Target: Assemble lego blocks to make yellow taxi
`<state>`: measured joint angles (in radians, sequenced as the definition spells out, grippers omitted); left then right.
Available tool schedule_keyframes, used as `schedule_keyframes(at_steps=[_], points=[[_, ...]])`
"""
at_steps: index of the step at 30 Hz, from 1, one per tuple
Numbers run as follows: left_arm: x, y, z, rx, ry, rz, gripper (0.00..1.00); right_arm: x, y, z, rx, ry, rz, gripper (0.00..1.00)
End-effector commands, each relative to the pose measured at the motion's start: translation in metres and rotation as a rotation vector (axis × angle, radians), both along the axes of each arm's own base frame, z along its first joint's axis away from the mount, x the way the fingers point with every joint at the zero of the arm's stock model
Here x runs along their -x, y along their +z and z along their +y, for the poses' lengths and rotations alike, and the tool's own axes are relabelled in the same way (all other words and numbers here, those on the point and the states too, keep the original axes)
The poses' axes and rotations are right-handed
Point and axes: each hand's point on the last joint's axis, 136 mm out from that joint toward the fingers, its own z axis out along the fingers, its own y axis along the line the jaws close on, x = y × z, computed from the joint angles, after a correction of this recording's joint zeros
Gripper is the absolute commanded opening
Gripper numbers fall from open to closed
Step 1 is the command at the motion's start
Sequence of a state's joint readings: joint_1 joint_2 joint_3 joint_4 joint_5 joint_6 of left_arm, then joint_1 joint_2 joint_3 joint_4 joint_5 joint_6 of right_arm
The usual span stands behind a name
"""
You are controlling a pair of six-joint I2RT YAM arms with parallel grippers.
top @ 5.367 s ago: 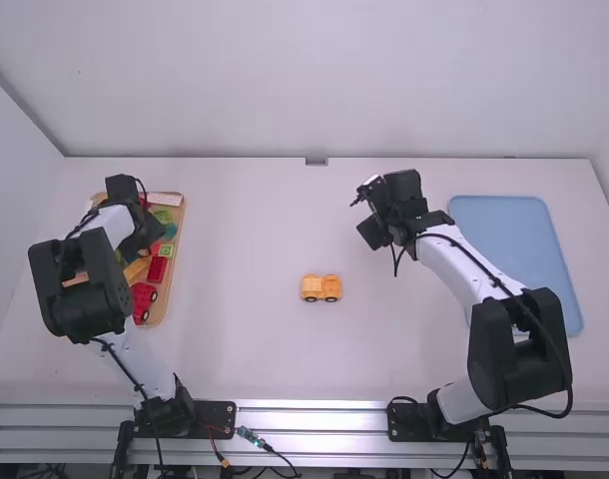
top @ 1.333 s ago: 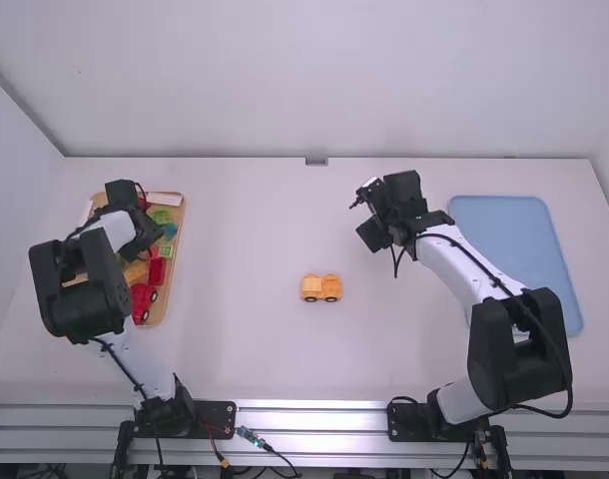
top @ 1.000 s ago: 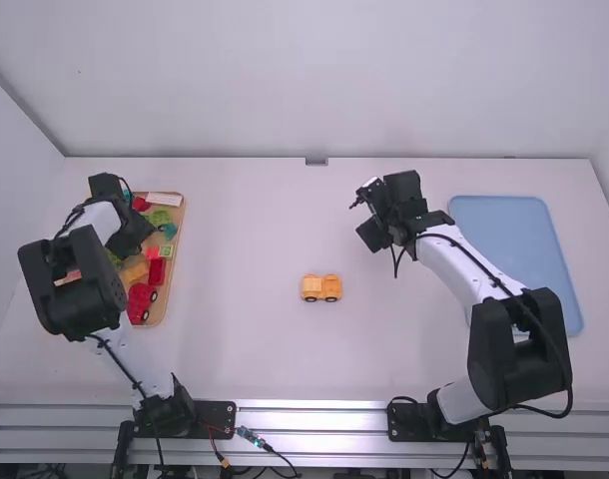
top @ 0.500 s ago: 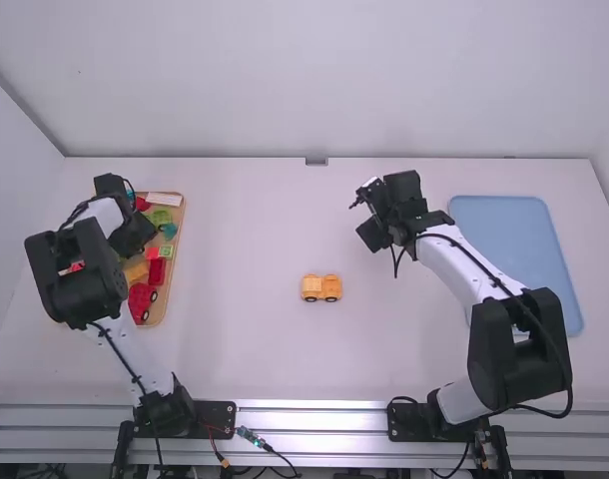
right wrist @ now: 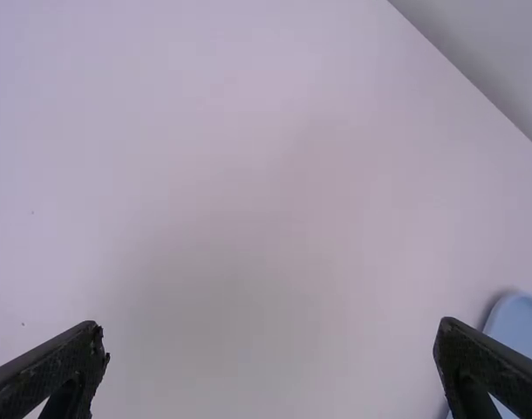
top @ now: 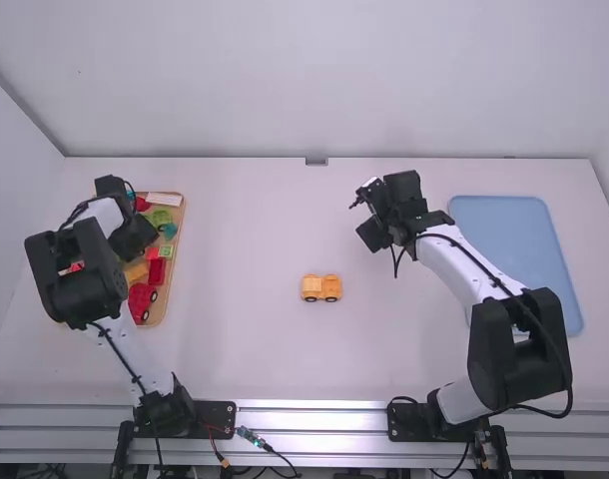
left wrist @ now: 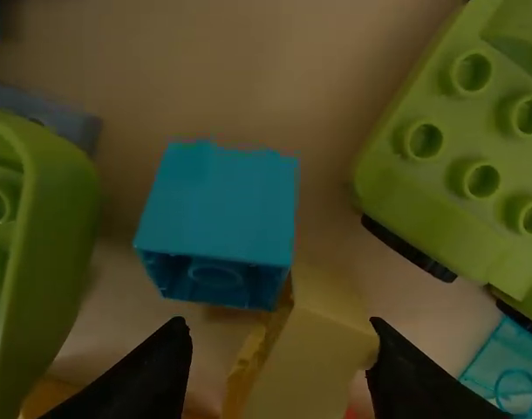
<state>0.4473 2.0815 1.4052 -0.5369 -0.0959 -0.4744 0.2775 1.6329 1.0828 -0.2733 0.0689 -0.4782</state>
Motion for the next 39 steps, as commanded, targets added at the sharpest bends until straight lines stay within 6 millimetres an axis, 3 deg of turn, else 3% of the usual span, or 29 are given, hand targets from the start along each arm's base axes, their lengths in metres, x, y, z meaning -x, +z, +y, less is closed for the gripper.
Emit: schedule_keyframes(at_steps=[1,4,10,18,29,39], points=[[-0.002,-0.003,-0.007,0.024,-0.032,0.006,0.55,-0.004,0.007,0.000,-0.007,-0.003,-0.015,0.99],[-0.010,-0.002,-0.016,0.062,-0.105,-0.024,0.57,-0.004,0.007,0.000,-0.007,-0.003,-0.015,1.00],[-0.009,-0.002,-0.013,0.048,-0.109,-0.020,0.54,-0.004,0.007,0.000,-0.006,-0.004,-0.015,0.99],[-0.007,-0.003,-0.014,0.043,-0.156,-0.003,0.43,-0.004,0.007,0.000,-0.007,-0.003,-0.014,0.99],[-0.003,-0.015,-0.006,-0.008,-0.137,-0.013,0.49,-0.002,0.006,0.000,-0.003,-0.003,-0.004,0.99],[-0.004,-0.015,-0.009,-0.004,-0.141,-0.012,0.37,-0.002,0.006,0.000,-0.003,-0.003,-0.004,0.99]])
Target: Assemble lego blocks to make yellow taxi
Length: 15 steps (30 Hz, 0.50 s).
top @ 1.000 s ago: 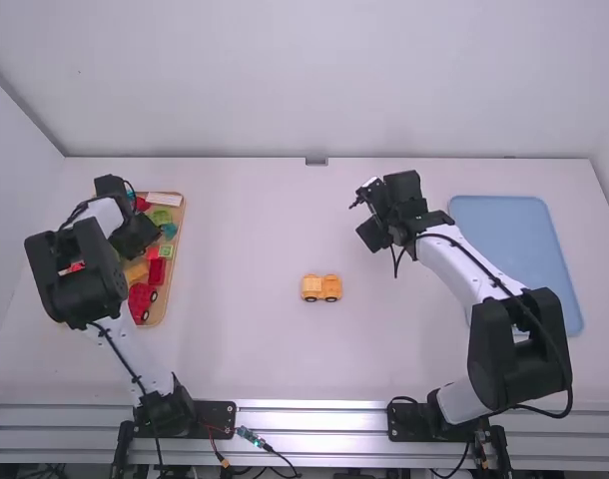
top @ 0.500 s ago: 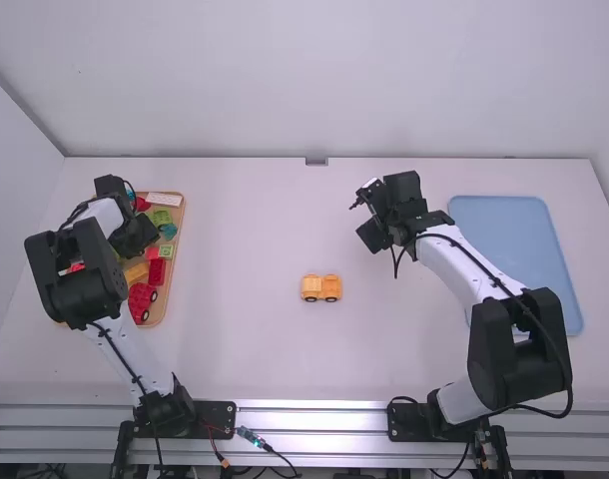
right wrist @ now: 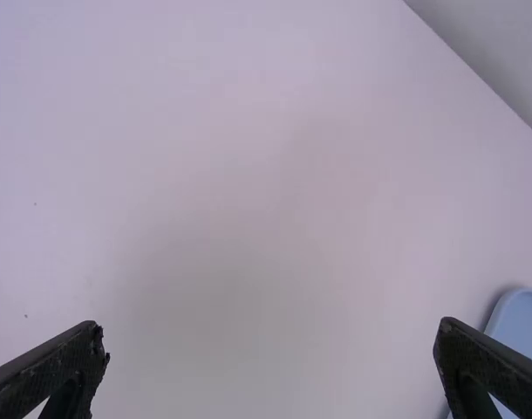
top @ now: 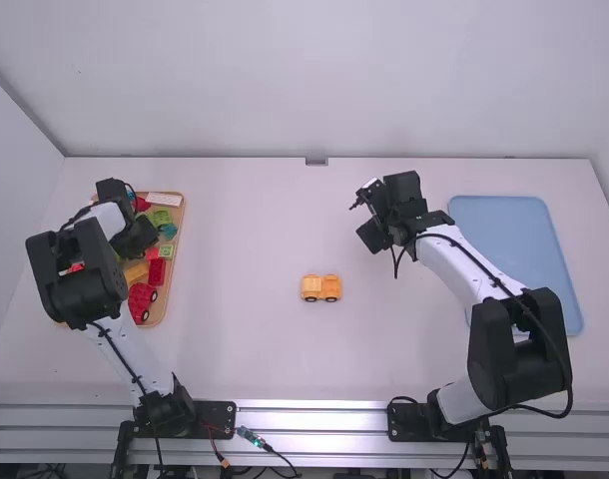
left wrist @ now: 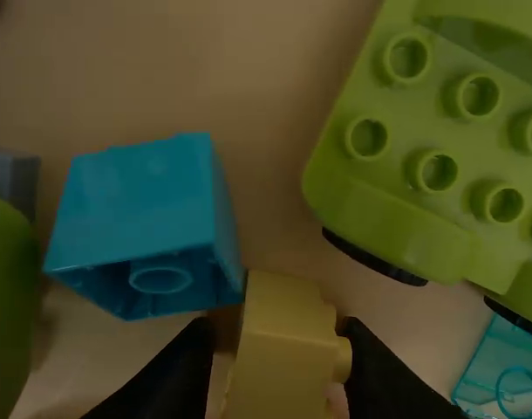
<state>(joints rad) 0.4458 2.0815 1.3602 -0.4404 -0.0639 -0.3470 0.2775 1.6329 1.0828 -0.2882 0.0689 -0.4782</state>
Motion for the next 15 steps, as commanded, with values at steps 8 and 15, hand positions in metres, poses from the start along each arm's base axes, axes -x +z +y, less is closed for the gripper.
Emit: schedule_keyframes(at_steps=[8,15], points=[[0.0073,-0.0091,-0.0079,0.021,-0.005,0.035,0.31,-0.0045,0.0079,0.0001,-0.005,-0.005,-0.019,0.99],[0.0062,-0.0096,-0.0122,0.044,-0.019,0.028,0.46,-0.0045,0.0079,0.0001,-0.005,-0.004,-0.020,0.99]])
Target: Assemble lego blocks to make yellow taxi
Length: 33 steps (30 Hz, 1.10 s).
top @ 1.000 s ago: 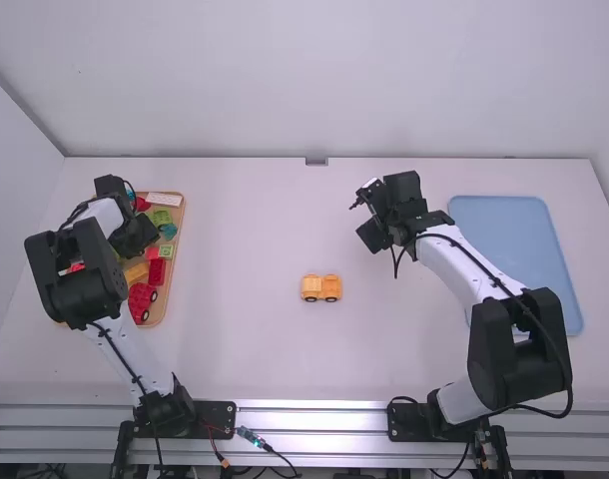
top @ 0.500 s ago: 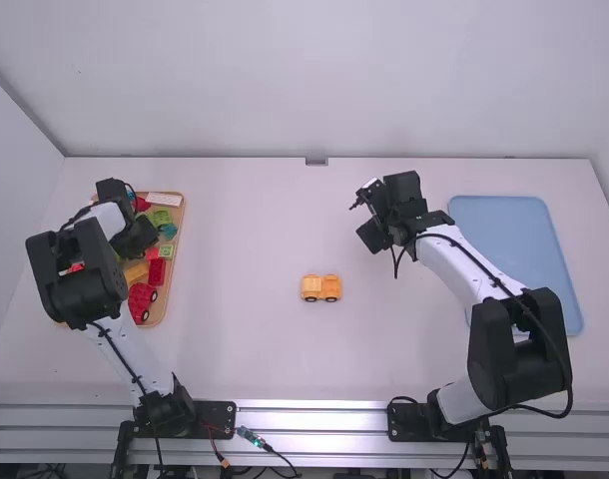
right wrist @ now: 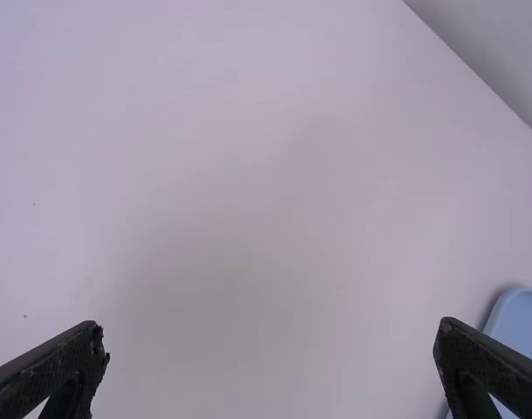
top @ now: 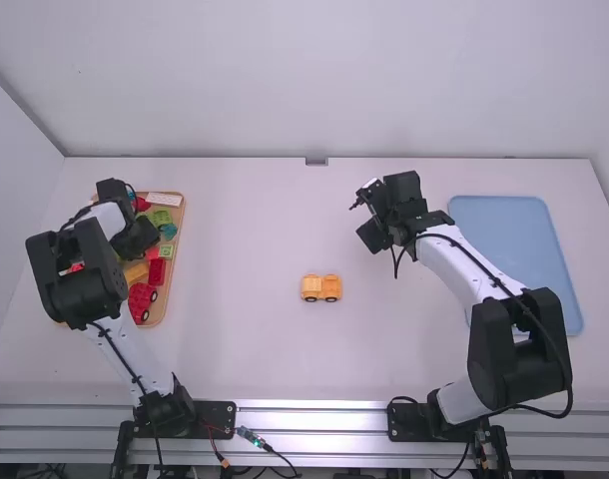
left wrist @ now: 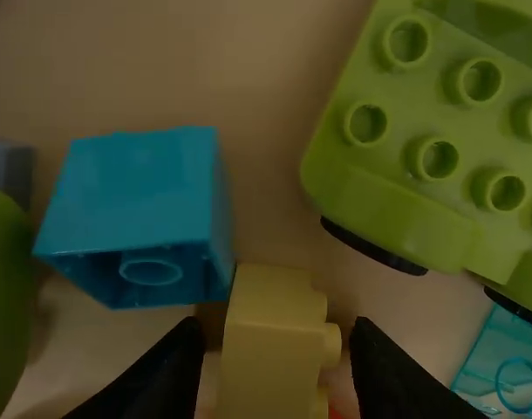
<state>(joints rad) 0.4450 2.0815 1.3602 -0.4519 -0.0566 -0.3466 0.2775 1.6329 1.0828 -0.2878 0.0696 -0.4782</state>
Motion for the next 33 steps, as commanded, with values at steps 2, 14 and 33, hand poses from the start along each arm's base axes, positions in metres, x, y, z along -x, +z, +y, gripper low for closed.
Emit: schedule_keyframes(at_steps=[2,14,33], points=[[0.003,-0.009,-0.012,0.048,-0.021,0.014,0.46,-0.004,0.008,0.000,-0.005,-0.004,-0.019,0.99],[0.005,-0.009,-0.013,0.055,-0.013,0.019,0.26,-0.005,0.008,0.000,-0.006,-0.004,-0.020,0.99],[-0.016,0.025,-0.005,0.013,-0.025,-0.069,0.02,-0.004,0.017,0.034,-0.216,0.043,-0.007,0.99]])
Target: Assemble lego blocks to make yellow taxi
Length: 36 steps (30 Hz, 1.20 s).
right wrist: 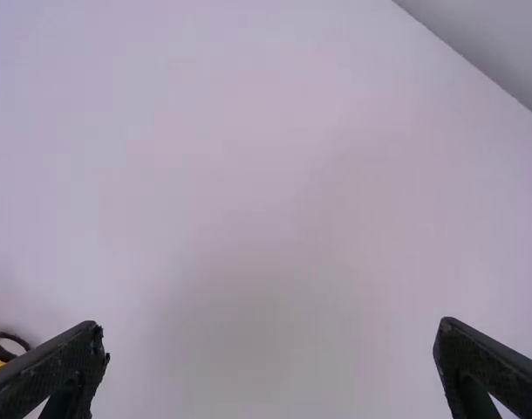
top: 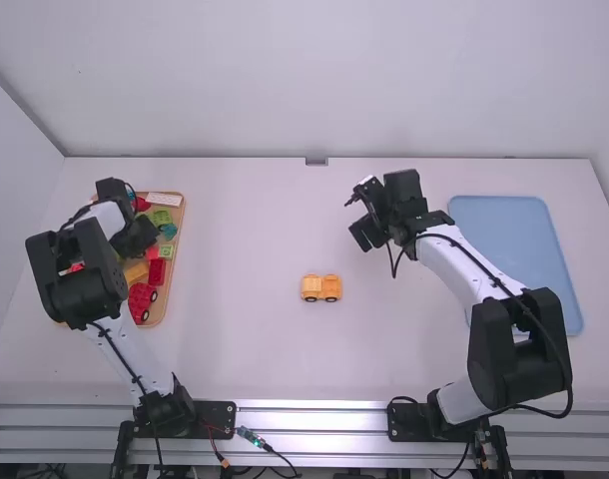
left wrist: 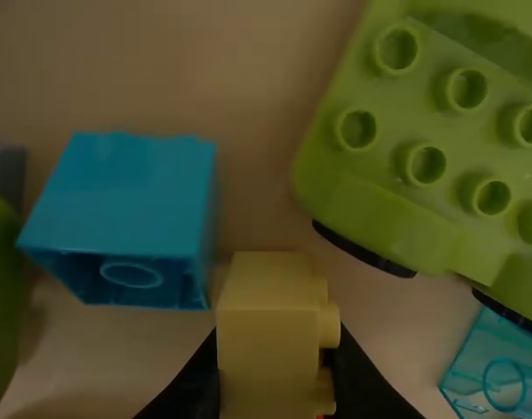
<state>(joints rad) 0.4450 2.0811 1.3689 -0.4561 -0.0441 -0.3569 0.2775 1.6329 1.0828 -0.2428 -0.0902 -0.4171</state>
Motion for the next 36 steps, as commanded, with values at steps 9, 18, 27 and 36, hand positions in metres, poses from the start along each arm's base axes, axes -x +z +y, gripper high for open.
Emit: schedule_keyframes(at_steps=[9,18,27,36], points=[[-0.029,0.086,-0.021,-0.024,-0.182,-0.249,0.02,-0.009,0.019,0.016,-0.184,-0.084,0.000,1.00],[-0.027,0.129,-0.108,-0.172,-0.655,-0.424,0.01,-0.004,0.029,0.039,-0.325,-0.019,0.035,0.99],[-0.001,0.146,-0.245,-0.578,-1.312,-0.532,0.02,0.012,0.054,0.061,-0.500,0.055,0.163,0.99],[0.043,0.164,-0.328,-0.778,-1.601,-0.766,0.01,0.040,0.064,0.086,-0.717,0.264,0.315,0.99]])
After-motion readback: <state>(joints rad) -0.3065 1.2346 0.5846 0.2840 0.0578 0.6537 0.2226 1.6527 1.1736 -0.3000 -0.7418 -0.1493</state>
